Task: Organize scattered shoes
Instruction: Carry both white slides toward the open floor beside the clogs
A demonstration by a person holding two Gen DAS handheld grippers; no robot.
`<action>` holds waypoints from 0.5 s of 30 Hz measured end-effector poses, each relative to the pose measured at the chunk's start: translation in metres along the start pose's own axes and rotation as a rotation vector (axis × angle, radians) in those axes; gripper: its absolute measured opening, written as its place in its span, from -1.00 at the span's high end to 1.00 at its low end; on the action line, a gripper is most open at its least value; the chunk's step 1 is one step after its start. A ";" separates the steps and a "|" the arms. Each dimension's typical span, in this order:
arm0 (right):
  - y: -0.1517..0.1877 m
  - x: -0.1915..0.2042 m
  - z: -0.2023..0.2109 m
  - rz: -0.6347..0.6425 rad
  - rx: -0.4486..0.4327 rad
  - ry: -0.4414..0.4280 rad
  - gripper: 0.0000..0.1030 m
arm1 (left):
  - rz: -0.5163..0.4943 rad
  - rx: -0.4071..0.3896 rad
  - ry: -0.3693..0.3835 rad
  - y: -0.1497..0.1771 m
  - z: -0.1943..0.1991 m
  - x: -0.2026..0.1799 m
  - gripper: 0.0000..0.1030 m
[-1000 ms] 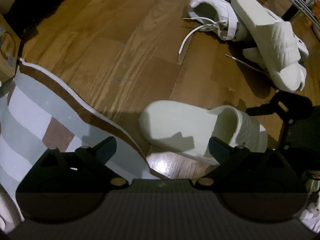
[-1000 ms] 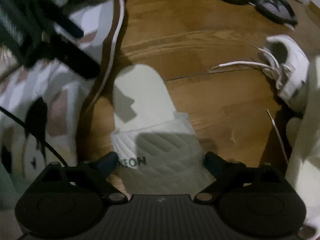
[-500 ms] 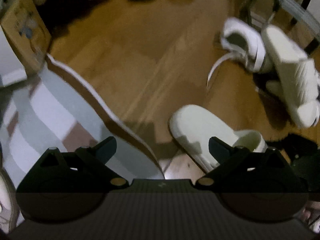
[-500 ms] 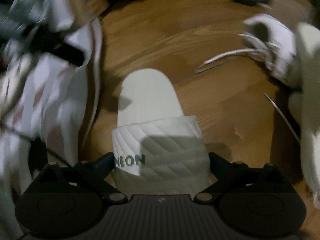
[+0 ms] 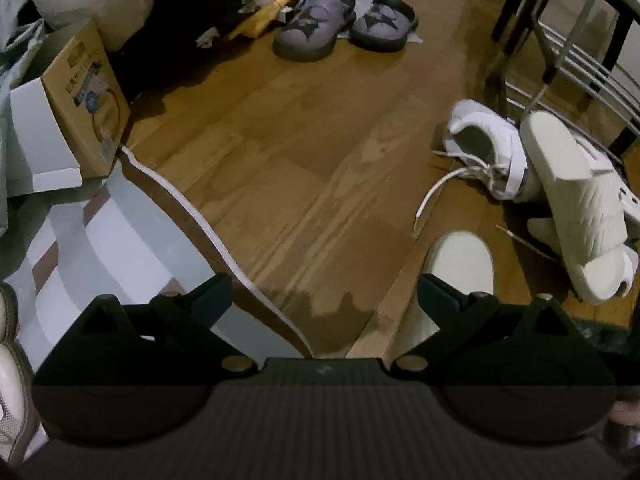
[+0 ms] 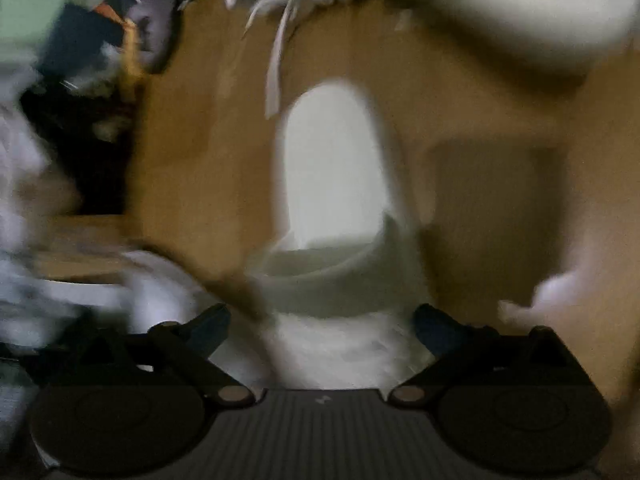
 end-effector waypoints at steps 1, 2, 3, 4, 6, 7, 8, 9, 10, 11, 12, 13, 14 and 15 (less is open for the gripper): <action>0.001 -0.005 0.000 -0.019 0.015 -0.039 -0.92 | 0.010 0.008 0.004 0.001 -0.002 0.002 -0.94; 0.001 -0.008 0.000 -0.017 0.019 -0.048 -0.91 | 0.016 0.013 0.008 0.001 -0.004 0.003 -0.94; 0.002 -0.011 0.002 -0.004 0.018 -0.048 -0.91 | 0.021 0.017 0.012 0.001 -0.005 0.004 -0.94; 0.002 -0.011 0.003 0.014 0.008 -0.033 -0.91 | 0.026 0.019 0.015 0.001 -0.006 0.004 -0.94; 0.007 -0.007 0.007 0.093 -0.026 0.010 -0.91 | 0.047 0.002 0.021 0.003 -0.003 0.006 -0.94; 0.010 -0.003 0.007 0.134 -0.038 0.024 -0.91 | 0.052 -0.003 0.024 0.003 -0.003 0.006 -0.94; 0.011 -0.001 0.005 0.162 -0.041 0.029 -0.91 | 0.058 -0.008 0.026 0.003 -0.002 0.007 -0.94; 0.016 0.002 0.003 0.205 -0.044 0.044 -0.91 | 0.066 -0.017 0.027 0.003 0.000 0.008 -0.94; 0.022 0.007 0.000 0.258 -0.043 0.074 -0.91 | 0.068 -0.020 0.027 0.002 0.000 0.008 -0.94; 0.027 0.012 -0.004 0.309 -0.047 0.112 -0.90 | 0.071 -0.023 0.027 0.002 0.001 0.009 -0.94; 0.032 0.018 -0.009 0.354 -0.059 0.164 -0.85 | 0.073 -0.021 0.027 0.002 0.001 0.010 -0.94; 0.036 0.022 -0.015 0.389 -0.067 0.205 -0.61 | 0.076 -0.022 0.027 0.002 0.001 0.010 -0.94; 0.038 0.022 -0.020 0.389 -0.066 0.214 -0.39 | 0.083 -0.022 0.029 0.002 0.001 0.011 -0.94; 0.036 0.021 -0.024 0.362 -0.059 0.203 -0.34 | 0.085 -0.021 0.032 0.002 0.001 0.011 -0.94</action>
Point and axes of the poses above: each gripper's, at about its wrist camera, not at the fingertips, and z roughly against the way its jaws point, x to its left, y to its underside, the point moved 1 cm from there along -z, roughly the way its jaws point, and after that the axes turned 13 degrees about y, right-handed, at the moved point
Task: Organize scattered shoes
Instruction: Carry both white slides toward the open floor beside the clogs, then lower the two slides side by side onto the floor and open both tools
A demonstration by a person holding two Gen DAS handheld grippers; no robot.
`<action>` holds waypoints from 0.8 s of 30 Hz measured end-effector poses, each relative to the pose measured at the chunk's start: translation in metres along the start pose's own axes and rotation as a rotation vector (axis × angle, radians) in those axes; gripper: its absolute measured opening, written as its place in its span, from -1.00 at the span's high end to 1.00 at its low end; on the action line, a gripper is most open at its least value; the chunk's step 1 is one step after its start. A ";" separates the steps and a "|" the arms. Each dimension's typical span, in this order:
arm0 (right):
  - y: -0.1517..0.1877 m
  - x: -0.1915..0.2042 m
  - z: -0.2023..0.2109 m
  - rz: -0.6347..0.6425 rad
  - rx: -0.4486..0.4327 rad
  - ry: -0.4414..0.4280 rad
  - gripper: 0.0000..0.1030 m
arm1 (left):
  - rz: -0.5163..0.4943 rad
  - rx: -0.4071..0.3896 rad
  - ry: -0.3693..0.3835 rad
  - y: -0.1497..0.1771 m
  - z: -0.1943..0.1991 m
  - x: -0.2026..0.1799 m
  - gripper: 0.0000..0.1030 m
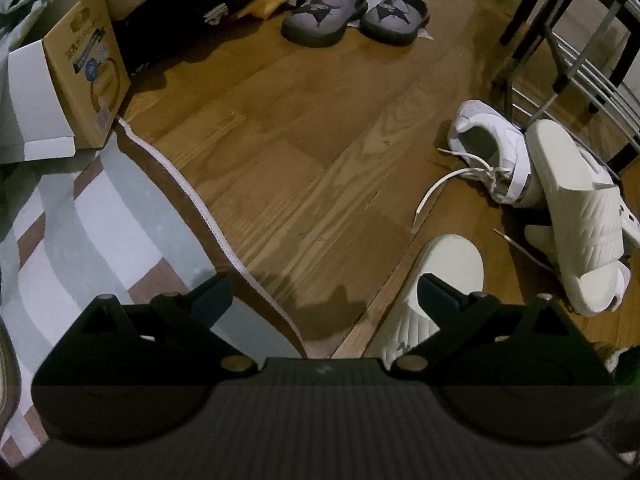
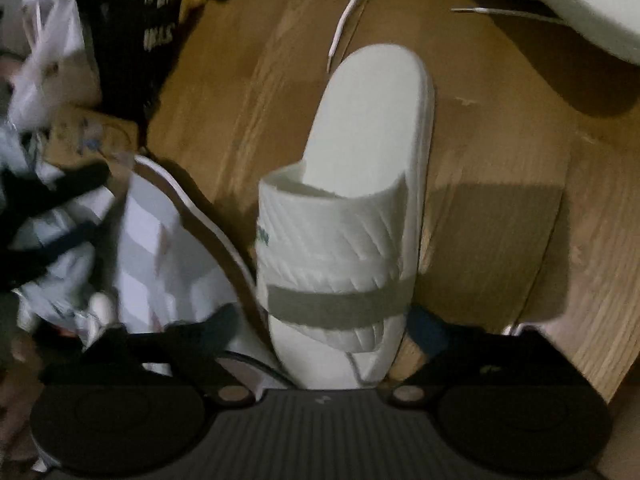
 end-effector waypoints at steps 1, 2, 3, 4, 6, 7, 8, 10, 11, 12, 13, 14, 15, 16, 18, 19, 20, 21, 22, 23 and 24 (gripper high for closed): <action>-0.003 -0.003 -0.005 -0.053 0.006 -0.035 -0.22 | 0.002 0.001 0.003 0.000 0.000 0.000 -0.94; -0.007 -0.005 -0.009 -0.104 0.012 -0.079 -0.19 | 0.003 0.000 0.004 0.000 0.000 -0.001 -0.94; -0.010 -0.007 -0.013 -0.146 0.019 -0.137 -0.18 | 0.000 -0.003 0.002 0.000 0.001 -0.001 -0.94; -0.013 -0.009 -0.016 -0.171 0.019 -0.179 -0.18 | -0.005 -0.006 -0.001 0.000 0.002 -0.002 -0.94; -0.014 -0.012 -0.013 -0.193 0.000 -0.256 -0.24 | -0.012 -0.012 -0.010 0.000 0.003 -0.002 -0.94; -0.014 -0.013 -0.011 -0.181 -0.008 -0.285 -0.43 | -0.014 -0.013 -0.012 -0.001 0.003 -0.003 -0.94; -0.012 -0.014 -0.008 -0.175 -0.019 -0.302 -0.63 | -0.014 -0.011 -0.012 -0.001 0.002 -0.003 -0.94; -0.006 -0.022 0.006 -0.155 -0.065 -0.329 -0.70 | -0.023 -0.001 0.002 -0.001 -0.001 -0.005 -0.94; -0.004 -0.024 0.012 -0.129 -0.079 -0.322 -0.70 | -0.030 0.004 0.011 -0.001 -0.002 -0.008 -0.94; 0.001 -0.028 0.025 -0.075 -0.112 -0.295 -0.70 | -0.046 0.006 0.022 -0.001 -0.004 -0.013 -0.94; 0.007 -0.033 0.038 -0.024 -0.162 -0.255 -0.69 | -0.071 0.005 0.038 0.000 -0.005 -0.021 -0.94; 0.015 -0.037 0.052 0.019 -0.213 -0.216 -0.69 | -0.095 0.004 0.056 0.000 -0.008 -0.030 -0.94; 0.023 -0.039 0.065 0.040 -0.263 -0.187 -0.70 | -0.122 0.005 0.084 0.001 -0.011 -0.041 -0.94; 0.030 -0.044 0.077 0.049 -0.302 -0.177 -0.69 | -0.146 0.013 0.117 0.001 -0.016 -0.053 -0.94; 0.040 -0.057 0.102 0.028 -0.366 -0.188 -0.69 | -0.168 0.025 0.199 0.002 -0.029 -0.076 -0.94; 0.040 -0.063 0.111 0.005 -0.394 -0.192 -0.69 | -0.171 0.023 0.224 0.002 -0.034 -0.084 -0.94; 0.041 -0.069 0.120 -0.018 -0.423 -0.196 -0.70 | -0.180 0.014 0.271 0.003 -0.048 -0.102 -0.94; 0.041 -0.075 0.128 -0.043 -0.452 -0.199 -0.70 | -0.199 -0.005 0.272 0.005 -0.055 -0.113 -0.94; 0.041 -0.081 0.135 -0.068 -0.475 -0.196 -0.69 | -0.224 -0.025 0.269 0.007 -0.063 -0.124 -0.94; 0.041 -0.088 0.139 -0.092 -0.493 -0.192 -0.69 | -0.289 -0.058 0.250 0.014 -0.074 -0.143 -0.94; 0.043 -0.098 0.147 -0.131 -0.523 -0.186 -0.69 | -0.352 -0.089 0.234 0.020 -0.085 -0.161 -0.94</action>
Point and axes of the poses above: each gripper's, at about its wrist camera, not at the fingertips, and z roughly against the way its jaws point, x to its left, y to its underside, the point moved 1 cm from there along -z, roughly the way its jaws point, and after that the axes turned 13 degrees about y, right-handed, at the moved point
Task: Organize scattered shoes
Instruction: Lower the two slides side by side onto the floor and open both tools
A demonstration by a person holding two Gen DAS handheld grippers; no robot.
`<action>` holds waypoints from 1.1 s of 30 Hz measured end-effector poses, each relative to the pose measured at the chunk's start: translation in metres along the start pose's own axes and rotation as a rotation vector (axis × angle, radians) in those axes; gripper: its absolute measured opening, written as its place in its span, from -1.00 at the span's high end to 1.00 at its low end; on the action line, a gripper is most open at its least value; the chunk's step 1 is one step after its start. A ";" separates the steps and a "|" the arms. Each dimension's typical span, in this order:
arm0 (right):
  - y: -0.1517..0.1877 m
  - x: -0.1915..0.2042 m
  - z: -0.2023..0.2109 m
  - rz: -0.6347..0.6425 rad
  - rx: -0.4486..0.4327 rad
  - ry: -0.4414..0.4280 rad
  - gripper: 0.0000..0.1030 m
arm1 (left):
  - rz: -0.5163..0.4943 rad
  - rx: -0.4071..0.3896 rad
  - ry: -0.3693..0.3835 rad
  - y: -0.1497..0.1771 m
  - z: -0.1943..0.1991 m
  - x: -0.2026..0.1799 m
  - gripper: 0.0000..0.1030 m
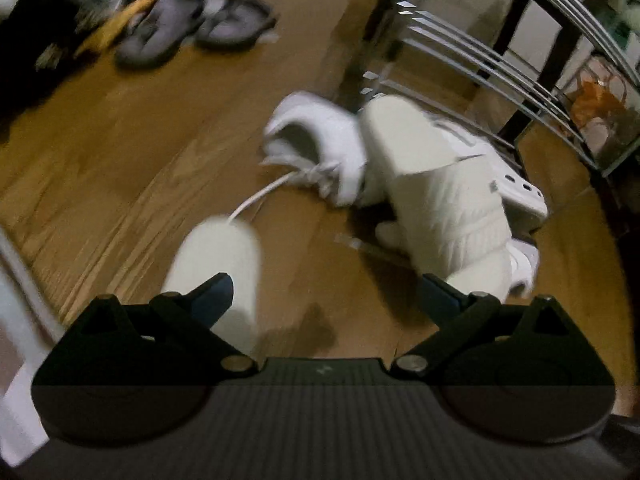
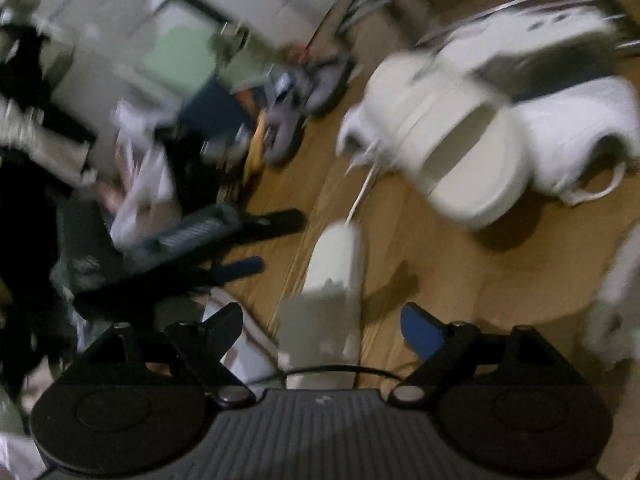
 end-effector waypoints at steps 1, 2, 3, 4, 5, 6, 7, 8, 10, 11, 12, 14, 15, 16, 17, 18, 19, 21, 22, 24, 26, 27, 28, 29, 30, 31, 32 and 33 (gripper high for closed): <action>-0.001 -0.004 0.006 -0.017 -0.017 0.006 -0.69 | -0.037 -0.020 0.016 0.002 -0.009 -0.008 -0.94; -0.002 -0.009 0.008 -0.032 -0.025 0.009 -0.69 | -0.074 -0.042 0.034 0.005 -0.019 -0.017 -0.94; -0.004 -0.015 0.009 -0.060 -0.026 0.012 -0.69 | -0.106 -0.074 0.074 0.008 -0.028 -0.022 -0.94; -0.005 -0.020 0.011 -0.087 -0.007 0.007 -0.70 | -0.120 -0.089 0.089 0.010 -0.033 -0.024 -1.00; -0.006 -0.023 0.012 -0.112 0.017 -0.008 -0.70 | -0.139 -0.114 0.105 0.015 -0.044 -0.025 -1.00; -0.006 -0.029 0.015 -0.135 0.035 -0.027 -0.70 | -0.142 -0.128 0.119 0.017 -0.047 -0.025 -1.00; -0.005 -0.036 0.018 -0.149 0.038 -0.047 -0.70 | -0.153 -0.143 0.127 0.018 -0.046 -0.026 -1.00; -0.006 -0.035 0.014 -0.149 0.038 -0.057 -0.74 | -0.163 -0.158 0.135 0.018 -0.046 -0.027 -1.00; -0.005 -0.032 0.013 -0.128 0.038 -0.058 -0.74 | -0.187 -0.165 0.124 0.018 -0.043 -0.029 -1.00; -0.004 -0.031 0.010 -0.116 0.041 -0.050 -0.74 | -0.201 -0.160 0.085 0.019 -0.037 -0.032 -1.00; -0.003 -0.029 0.008 -0.107 0.045 -0.046 -0.74 | -0.202 -0.168 0.054 0.021 -0.032 -0.033 -1.00; -0.002 -0.030 0.005 -0.109 0.059 -0.050 -0.74 | -0.201 -0.195 0.037 0.026 -0.023 -0.033 -1.00; -0.002 -0.031 0.004 -0.116 0.064 -0.054 -0.74 | -0.199 -0.202 0.046 0.028 -0.021 -0.032 -1.00; -0.001 -0.032 0.004 -0.123 0.069 -0.057 -0.74 | -0.203 -0.197 0.052 0.028 -0.022 -0.031 -1.00; 0.000 -0.033 0.007 -0.128 0.072 -0.058 -0.74 | -0.206 -0.190 0.059 0.029 -0.023 -0.031 -1.00; 0.000 -0.033 0.007 -0.131 0.073 -0.058 -0.74 | -0.210 -0.175 0.066 0.030 -0.025 -0.031 -1.00; 0.001 -0.034 0.009 -0.129 0.072 -0.056 -0.74 | -0.204 -0.175 0.078 0.031 -0.023 -0.031 -1.00; 0.001 -0.035 0.012 -0.130 0.072 -0.055 -0.74 | -0.189 -0.187 0.111 0.036 -0.018 -0.031 -1.00; 0.001 -0.035 0.013 -0.138 0.076 -0.057 -0.74 | -0.189 -0.192 0.122 0.037 -0.016 -0.032 -1.00; 0.000 -0.037 0.015 -0.156 0.088 -0.068 -0.74 | -0.216 -0.192 0.147 0.041 -0.018 -0.035 -1.00; -0.001 -0.040 0.017 -0.188 0.106 -0.114 -0.74 | -0.246 -0.161 0.147 0.039 -0.032 -0.039 -1.00; -0.002 -0.039 0.018 -0.192 0.103 -0.121 -0.74 | -0.263 -0.139 0.146 0.037 -0.040 -0.041 -1.00; -0.002 -0.039 0.019 -0.196 0.100 -0.129 -0.74 | -0.268 -0.122 0.144 0.035 -0.047 -0.042 -1.00; -0.003 -0.038 0.020 -0.195 0.094 -0.130 -0.74 | -0.261 -0.089 0.124 0.029 -0.061 -0.040 -0.95; -0.003 -0.037 0.022 -0.184 0.080 -0.114 -0.74 | -0.235 -0.079 0.115 0.025 -0.067 -0.036 -0.90; -0.002 -0.036 0.024 -0.173 0.068 -0.093 -0.74 | -0.208 -0.069 0.113 0.021 -0.073 -0.032 -0.71; -0.002 -0.037 0.024 -0.168 0.060 -0.075 -0.75 | -0.169 -0.065 0.170 0.017 -0.074 -0.026 -0.38; -0.001 -0.039 0.024 -0.172 0.061 -0.070 -0.75 | -0.138 -0.061 0.223 0.012 -0.075 -0.021 -0.15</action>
Point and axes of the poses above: each gripper's, at about its wrist camera, not at the fingertips, and z roughly against the way its jaws point, x to its left, y to its underside, the point moved 1 cm from there along -z, roughly the way its jaws point, and after that the axes turned 13 degrees about y, right-handed, at the moved point
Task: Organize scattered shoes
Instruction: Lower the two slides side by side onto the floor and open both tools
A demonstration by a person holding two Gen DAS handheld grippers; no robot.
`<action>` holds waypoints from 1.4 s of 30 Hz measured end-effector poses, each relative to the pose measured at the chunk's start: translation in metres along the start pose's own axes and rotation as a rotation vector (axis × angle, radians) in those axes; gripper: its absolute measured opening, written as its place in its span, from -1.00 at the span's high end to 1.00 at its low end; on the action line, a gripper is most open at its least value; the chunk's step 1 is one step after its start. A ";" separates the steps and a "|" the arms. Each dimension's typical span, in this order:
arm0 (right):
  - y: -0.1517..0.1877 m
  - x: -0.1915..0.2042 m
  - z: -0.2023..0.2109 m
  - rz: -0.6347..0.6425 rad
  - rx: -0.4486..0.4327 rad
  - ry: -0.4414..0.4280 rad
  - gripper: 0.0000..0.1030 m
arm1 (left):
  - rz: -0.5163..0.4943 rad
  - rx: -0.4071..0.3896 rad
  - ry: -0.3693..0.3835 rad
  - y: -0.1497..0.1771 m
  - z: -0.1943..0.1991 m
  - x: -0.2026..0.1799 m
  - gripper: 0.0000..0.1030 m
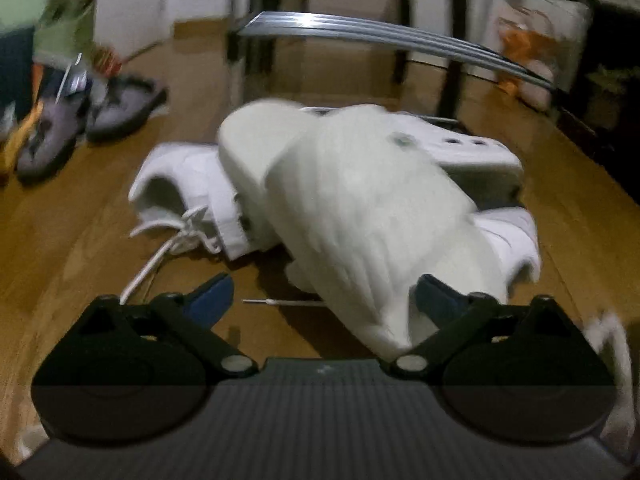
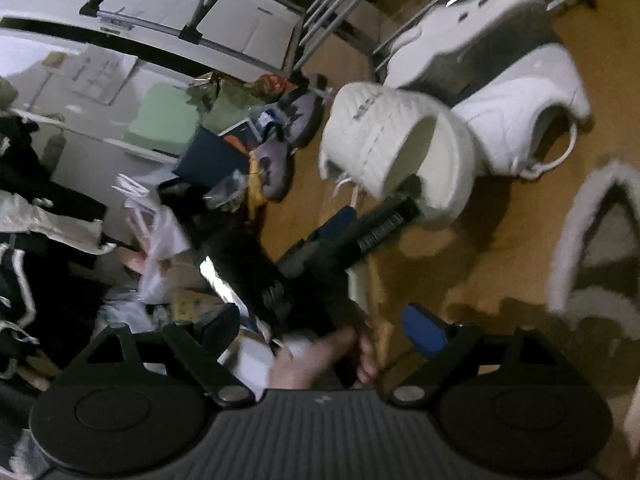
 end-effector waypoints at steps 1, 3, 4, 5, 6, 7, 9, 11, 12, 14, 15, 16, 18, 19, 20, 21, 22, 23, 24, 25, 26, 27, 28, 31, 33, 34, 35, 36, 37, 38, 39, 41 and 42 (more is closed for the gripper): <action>0.000 -0.002 -0.001 -0.004 0.001 0.005 -0.74 | -0.026 0.009 0.022 -0.001 0.001 -0.004 0.14; 0.000 -0.006 -0.003 -0.024 0.013 -0.008 -0.74 | -0.163 0.016 -0.034 0.000 0.007 -0.025 0.29; 0.001 -0.007 -0.005 -0.036 0.020 -0.019 -0.74 | -0.171 0.009 -0.039 0.000 0.009 -0.027 0.33; 0.001 -0.008 -0.007 -0.041 0.023 -0.025 -0.74 | -0.157 -0.002 -0.040 0.000 0.012 -0.026 0.37; 0.002 -0.006 -0.008 -0.034 0.023 -0.021 -0.74 | -0.130 -0.007 -0.044 -0.002 0.015 -0.023 0.40; 0.002 -0.005 -0.008 -0.027 0.024 -0.017 -0.74 | -0.126 -0.012 -0.051 -0.002 0.017 -0.023 0.44; 0.003 -0.003 -0.010 -0.014 0.025 -0.009 -0.74 | -0.138 -0.030 -0.057 -0.001 0.028 -0.022 0.50; 0.003 -0.002 -0.011 -0.005 0.025 -0.002 -0.74 | -0.122 -0.039 -0.044 0.005 0.044 -0.018 0.59; 0.003 -0.003 -0.011 -0.010 0.026 -0.003 -0.74 | -0.103 -0.040 -0.045 0.008 0.052 -0.015 0.62; 0.002 -0.005 -0.011 -0.018 0.027 -0.014 -0.74 | -0.048 -0.059 -0.054 0.016 0.077 -0.008 0.73; 0.002 -0.005 -0.011 -0.022 0.029 -0.021 -0.74 | -0.024 -0.079 -0.056 0.018 0.093 -0.008 0.75; 0.002 -0.006 -0.011 -0.025 0.032 -0.032 -0.74 | 0.001 -0.099 -0.058 0.020 0.108 -0.007 0.80; 0.002 -0.005 -0.011 -0.026 0.041 -0.049 -0.74 | 0.021 -0.117 -0.069 0.028 0.134 -0.010 0.84; 0.002 -0.005 -0.012 -0.021 0.046 -0.056 -0.74 | 0.032 -0.094 -0.077 0.033 0.136 -0.009 0.84; 0.002 -0.004 -0.013 -0.016 0.049 -0.048 -0.74 | 0.046 -0.071 -0.085 0.039 0.137 -0.008 0.84; 0.002 -0.003 -0.015 -0.013 0.052 -0.042 -0.74 | 0.077 -0.040 -0.094 0.044 0.132 -0.005 0.84; 0.003 -0.002 -0.018 -0.013 0.058 -0.037 -0.74 | 0.089 0.001 -0.101 0.048 0.125 -0.002 0.83; 0.004 -0.001 -0.020 -0.012 0.064 -0.032 -0.74 | 0.109 0.112 -0.112 0.053 0.105 0.002 0.82; 0.005 -0.001 -0.022 -0.011 0.070 -0.028 -0.74 | 0.116 0.195 -0.109 0.057 0.090 0.004 0.81; 0.006 0.001 -0.024 -0.007 0.076 -0.023 -0.74 | 0.108 0.233 -0.109 0.058 0.083 0.004 0.81; 0.007 0.003 -0.025 -0.001 0.079 -0.015 -0.74 | 0.083 0.273 -0.127 0.058 0.075 0.005 0.81; 0.007 0.003 -0.027 0.006 0.081 -0.006 -0.74 | 0.056 0.274 -0.152 0.056 0.075 0.003 0.80; 0.008 0.004 -0.028 0.012 0.082 0.003 -0.74 | 0.022 0.288 -0.163 0.051 0.076 0.000 0.67; 0.009 0.003 -0.033 0.021 0.082 0.036 -0.74 | -0.043 0.348 -0.200 0.042 0.083 -0.008 -0.36; 0.009 0.003 -0.036 0.032 0.076 0.066 -0.74 | -0.042 0.399 -0.206 0.041 0.089 -0.010 -0.57; 0.011 0.002 -0.038 0.039 0.073 0.080 -0.74 | -0.039 0.421 -0.200 0.040 0.091 -0.009 -0.57; 0.013 0.001 -0.040 0.048 0.074 0.098 -0.74 | -0.040 0.446 -0.195 0.040 0.094 -0.009 -0.57; 0.014 0.001 -0.042 0.053 0.076 0.116 -0.74 | -0.053 0.460 -0.199 0.039 0.098 -0.007 -0.57; 0.016 0.001 -0.044 0.061 0.079 0.132 -0.74 | -0.070 0.467 -0.214 0.034 0.102 -0.005 -0.57; 0.017 0.001 -0.046 0.069 0.081 0.147 -0.74 | -0.087 0.474 -0.231 0.030 0.105 -0.003 -0.59; 0.019 0.001 -0.047 0.077 0.084 0.163 -0.74 | -0.094 0.475 -0.263 0.023 0.111 0.001 -0.59; 0.022 0.000 -0.051 0.094 0.090 0.194 -0.74 | -0.086 0.500 -0.277 0.018 0.117 0.005 -0.69; 0.023 0.000 -0.053 0.103 0.096 0.207 -0.74 | -0.081 0.516 -0.271 0.016 0.121 0.007 -0.69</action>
Point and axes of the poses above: each gripper's, at about its wrist camera, not at the fingertips, and z roughly against the way its jaws point, x to its left, y to its underside, the point moved 1 cm from there along -z, roughly the way its jaws point, and after that the axes turned 13 degrees about y, right-handed, at the moved point
